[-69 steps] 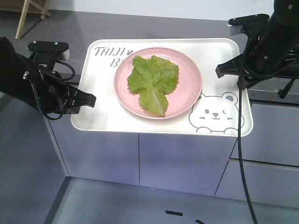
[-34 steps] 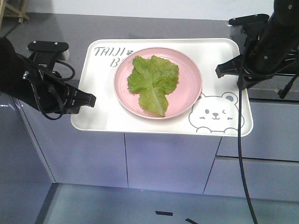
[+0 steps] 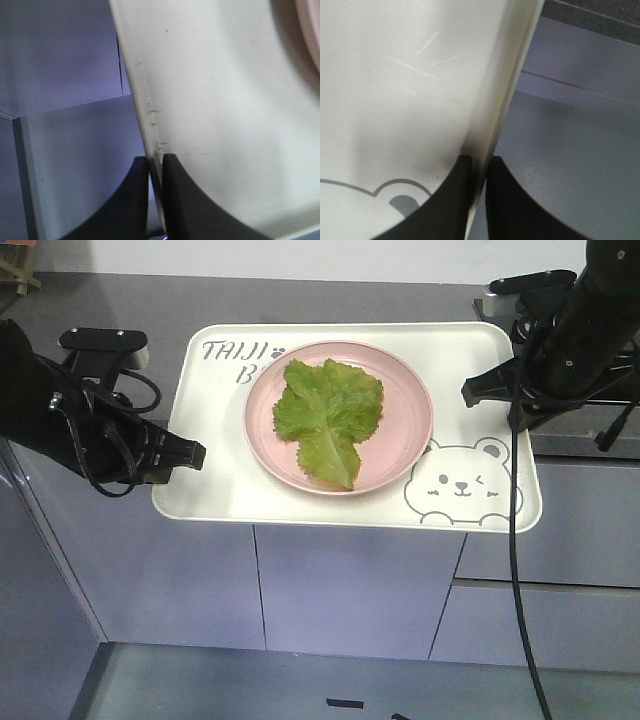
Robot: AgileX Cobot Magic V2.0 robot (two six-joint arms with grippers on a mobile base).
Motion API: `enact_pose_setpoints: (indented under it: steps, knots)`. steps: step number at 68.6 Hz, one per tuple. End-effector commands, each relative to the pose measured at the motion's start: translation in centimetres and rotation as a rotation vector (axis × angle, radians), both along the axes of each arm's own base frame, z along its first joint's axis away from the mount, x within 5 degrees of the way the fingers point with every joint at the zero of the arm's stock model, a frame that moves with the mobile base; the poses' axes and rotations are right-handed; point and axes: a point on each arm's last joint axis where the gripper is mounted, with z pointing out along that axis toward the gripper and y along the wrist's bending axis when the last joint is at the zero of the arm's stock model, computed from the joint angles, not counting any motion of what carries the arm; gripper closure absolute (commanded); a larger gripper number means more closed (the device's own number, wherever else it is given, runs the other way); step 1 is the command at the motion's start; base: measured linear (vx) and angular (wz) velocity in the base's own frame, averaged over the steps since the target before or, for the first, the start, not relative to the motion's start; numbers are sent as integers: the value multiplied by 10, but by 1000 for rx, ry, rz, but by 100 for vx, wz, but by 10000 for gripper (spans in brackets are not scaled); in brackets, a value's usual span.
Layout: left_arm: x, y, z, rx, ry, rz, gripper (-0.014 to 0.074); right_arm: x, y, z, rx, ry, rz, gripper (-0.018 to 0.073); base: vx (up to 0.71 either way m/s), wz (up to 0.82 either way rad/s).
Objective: Transfer vegetables to tray and serve
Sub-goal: 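Keep holding the tray with both grippers while the base turns and drives, then hold the tray level with both grippers as the base approaches the grey counter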
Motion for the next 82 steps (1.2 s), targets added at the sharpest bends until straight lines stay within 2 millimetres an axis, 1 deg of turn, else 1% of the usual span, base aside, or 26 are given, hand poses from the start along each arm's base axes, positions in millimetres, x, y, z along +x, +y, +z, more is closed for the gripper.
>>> enact_pose_setpoints:
  steps: [1, 82]
  knots:
    - [-3, -11, 33, -140, -162, -15, 602, -16, 12, 28, 91, -52, 62, 534, 3, 4]
    - [-3, -11, 33, -140, -162, -15, 602, -16, 12, 28, 91, -52, 62, 534, 7, 6]
